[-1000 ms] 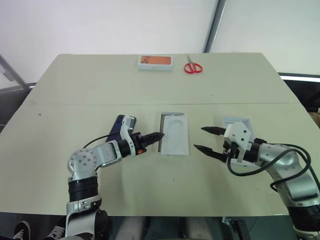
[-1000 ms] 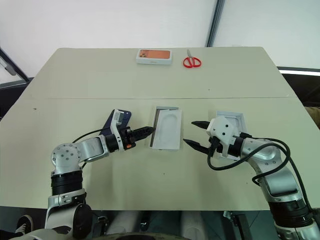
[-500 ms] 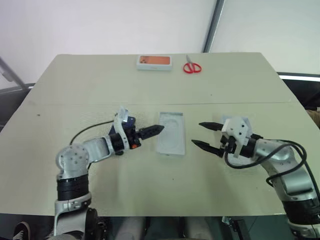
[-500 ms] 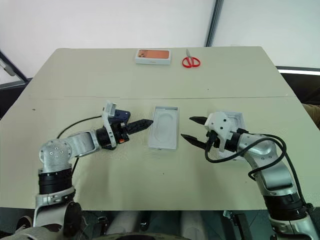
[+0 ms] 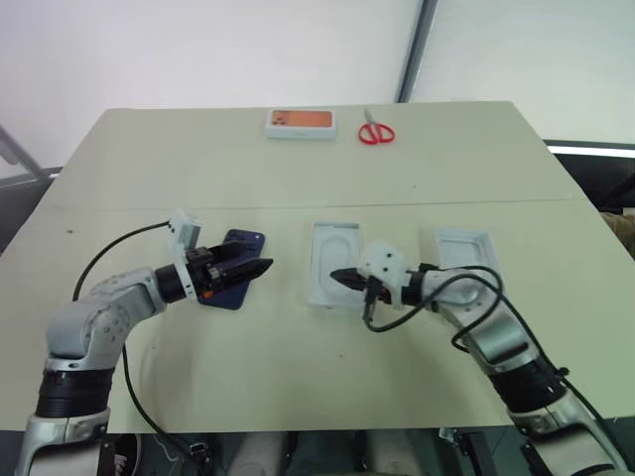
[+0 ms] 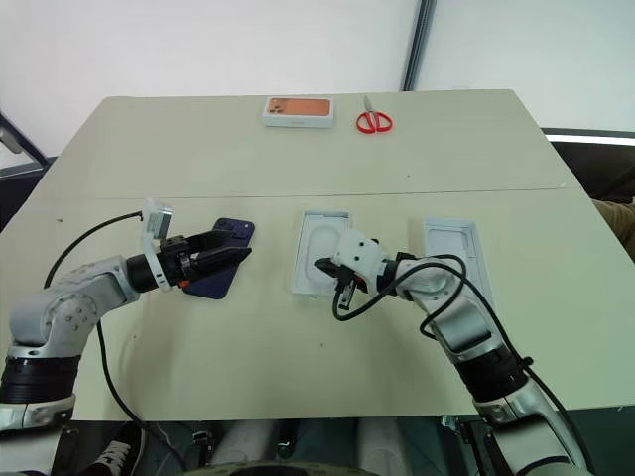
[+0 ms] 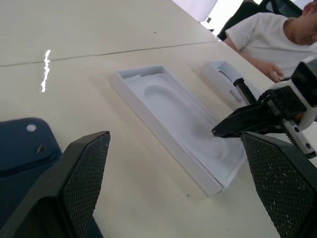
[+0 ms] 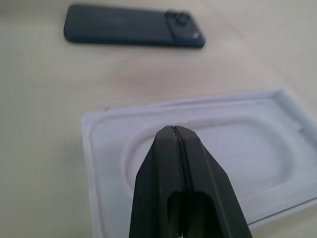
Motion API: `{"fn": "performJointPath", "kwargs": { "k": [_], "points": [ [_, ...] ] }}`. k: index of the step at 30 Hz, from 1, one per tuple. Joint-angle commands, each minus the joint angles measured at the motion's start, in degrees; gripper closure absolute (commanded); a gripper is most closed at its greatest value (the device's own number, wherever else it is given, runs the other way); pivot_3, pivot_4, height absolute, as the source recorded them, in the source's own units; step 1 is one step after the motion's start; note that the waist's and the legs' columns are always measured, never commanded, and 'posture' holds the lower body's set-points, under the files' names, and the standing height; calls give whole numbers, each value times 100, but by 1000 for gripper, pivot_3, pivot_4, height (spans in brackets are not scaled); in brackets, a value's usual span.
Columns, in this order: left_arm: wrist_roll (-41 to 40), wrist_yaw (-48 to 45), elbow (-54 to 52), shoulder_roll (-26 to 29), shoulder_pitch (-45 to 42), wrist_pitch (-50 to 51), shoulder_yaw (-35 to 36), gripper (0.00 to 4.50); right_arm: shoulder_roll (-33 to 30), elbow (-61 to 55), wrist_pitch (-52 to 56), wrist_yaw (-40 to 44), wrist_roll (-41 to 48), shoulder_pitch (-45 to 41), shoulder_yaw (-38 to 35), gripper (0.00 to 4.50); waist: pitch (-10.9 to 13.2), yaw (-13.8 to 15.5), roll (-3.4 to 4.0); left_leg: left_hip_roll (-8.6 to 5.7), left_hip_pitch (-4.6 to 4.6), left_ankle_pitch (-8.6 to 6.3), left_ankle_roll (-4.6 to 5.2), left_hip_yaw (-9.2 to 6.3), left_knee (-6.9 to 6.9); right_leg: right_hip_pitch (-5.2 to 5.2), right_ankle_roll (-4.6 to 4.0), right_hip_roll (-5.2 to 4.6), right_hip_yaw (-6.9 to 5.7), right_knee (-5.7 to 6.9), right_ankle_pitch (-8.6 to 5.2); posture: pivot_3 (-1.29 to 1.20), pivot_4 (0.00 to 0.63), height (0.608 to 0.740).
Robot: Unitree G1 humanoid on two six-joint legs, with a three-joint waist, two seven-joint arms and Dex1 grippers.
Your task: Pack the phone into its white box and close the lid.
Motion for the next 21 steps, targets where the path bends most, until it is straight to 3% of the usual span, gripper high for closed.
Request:
{"fn": "performJointPath", "kwargs": {
  "k": [1,12,21],
  "points": [
    [-17,-20,-228,-28,25,-173,105,0,116,182,-211,-10,-396,-310,238,4460,0,-14,0,1,0,0,0,0,-1,-1,0,1,0,1,0,0,150,740],
    [-36,256,-501,-185,239,-180,105,0,293,1290,-950,-51,-1226,-766,561,4460,-1,-18,1,2,5,0,-1,1,-1,0,1,5,1,6,0,0,150,740],
    [-68,441,-349,-188,190,-14,185,0,529,1029,-711,63,-806,-834,109,4460,-1,-22,1,3,6,1,-1,1,-2,0,1,7,2,6,0,0,150,740]
  ]
}}
